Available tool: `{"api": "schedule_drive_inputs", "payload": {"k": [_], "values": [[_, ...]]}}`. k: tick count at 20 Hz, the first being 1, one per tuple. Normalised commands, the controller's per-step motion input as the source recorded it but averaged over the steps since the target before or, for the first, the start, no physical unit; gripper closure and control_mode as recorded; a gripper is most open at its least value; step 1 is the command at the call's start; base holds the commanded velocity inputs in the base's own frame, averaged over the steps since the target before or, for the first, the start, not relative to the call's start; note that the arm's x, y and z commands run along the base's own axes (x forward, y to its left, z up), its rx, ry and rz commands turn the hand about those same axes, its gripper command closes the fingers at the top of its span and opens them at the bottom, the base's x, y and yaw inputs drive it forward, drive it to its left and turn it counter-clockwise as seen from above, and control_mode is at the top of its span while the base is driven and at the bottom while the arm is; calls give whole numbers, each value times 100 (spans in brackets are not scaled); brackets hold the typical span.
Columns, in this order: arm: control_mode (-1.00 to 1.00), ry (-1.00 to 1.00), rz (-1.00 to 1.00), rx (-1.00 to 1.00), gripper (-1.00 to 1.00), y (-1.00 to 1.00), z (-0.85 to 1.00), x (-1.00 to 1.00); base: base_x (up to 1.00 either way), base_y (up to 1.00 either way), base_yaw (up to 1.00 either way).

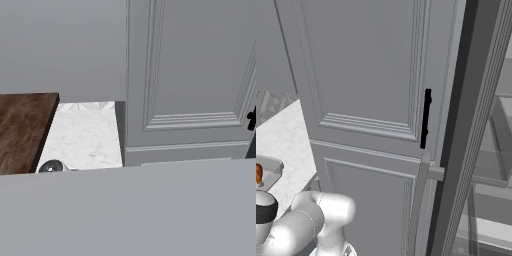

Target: Place one lemon and one chicken drumstick in each tupperware on the nearby counter, to pack two identical lunches.

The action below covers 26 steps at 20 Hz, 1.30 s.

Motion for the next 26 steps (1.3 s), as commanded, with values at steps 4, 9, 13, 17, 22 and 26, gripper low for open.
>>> {"api": "schedule_drive_inputs", "payload": {"k": [4,9,13,17,22,26], "values": [[-100,14,-44,0,-100,-79,20,-33,0,0,0],[-100,5,-49,3,-100,-100,28,-25,0,0,0],[-100,0,-40,9,-100,-100,48,-54,0,0,0],[-100,0,-34,7,-100,-98,36,-13,0,0,0],[-100,0,-26,21,-100,-100,26,-13,0,0,0],[-100,-4,-8,19,-100,-84,63,-33,0,0,0]]}}
